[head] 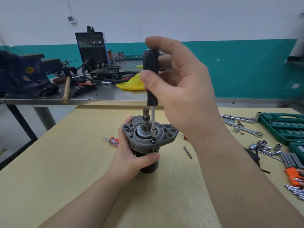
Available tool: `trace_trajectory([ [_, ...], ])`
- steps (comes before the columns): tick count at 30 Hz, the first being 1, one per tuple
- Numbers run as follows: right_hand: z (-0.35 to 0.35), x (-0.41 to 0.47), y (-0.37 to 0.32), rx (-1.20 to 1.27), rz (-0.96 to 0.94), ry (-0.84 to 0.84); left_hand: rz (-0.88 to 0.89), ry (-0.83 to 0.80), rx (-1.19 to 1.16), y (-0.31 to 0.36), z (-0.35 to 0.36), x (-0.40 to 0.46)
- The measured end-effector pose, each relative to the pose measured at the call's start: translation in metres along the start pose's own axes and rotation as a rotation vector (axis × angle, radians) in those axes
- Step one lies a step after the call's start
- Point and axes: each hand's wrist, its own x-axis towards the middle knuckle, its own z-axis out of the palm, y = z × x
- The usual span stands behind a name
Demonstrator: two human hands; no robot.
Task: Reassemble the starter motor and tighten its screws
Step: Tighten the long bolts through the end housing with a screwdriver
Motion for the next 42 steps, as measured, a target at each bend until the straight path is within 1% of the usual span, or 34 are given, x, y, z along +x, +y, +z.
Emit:
trace_trajectory([
  [3,0.001,0.0009,0.0004,-0.025,0.011,0.027,0.005,-0.01,-0.008,0.0002,0.0002,0.0003],
  [7,-0.0011,0.0001,0.0003,0.15,0.088,0.001,0.011,-0.007,-0.005,0.0006,0.0002,0.0005],
  [8,-0.0017,-0.0003,-0.0003,0.155,0.091,-0.009,0.011,-0.007,-0.005,0.0005,0.0002,0.0005],
  [12,-0.0002,-0.0003,-0.0015,0.004,0.017,0.019,0.012,-0.005,-0.005,0.0001,0.0002,0.0008],
  [15,0.001,0.0007,-0.001,0.014,0.04,0.025,0.017,-0.004,-0.004,-0.0001,0.0001,0.0009],
  [18,0.0006,0.0012,0.0007,0.072,0.064,-0.007,0.019,-0.002,0.0,0.0004,0.0002,0.0014],
  [24,-0.0003,-0.0001,0.0016,-0.064,0.021,0.047,0.024,-0.004,-0.006,0.0028,0.001,0.0008],
  [30,-0.0005,0.0004,0.0024,0.044,0.066,0.011,0.018,-0.006,-0.006,0.0024,0.0012,0.0004],
  [35,-0.0003,0.0009,0.0044,-0.068,0.021,0.032,0.023,-0.008,-0.009,0.0016,0.0005,0.0009],
  [39,0.0001,0.0009,0.003,0.001,0.045,-0.011,0.018,-0.011,0.002,0.0008,0.0005,0.0001],
  [42,-0.0029,-0.0001,0.002,0.02,0.036,0.001,0.016,-0.006,0.004,0.0015,0.0007,0.0003],
])
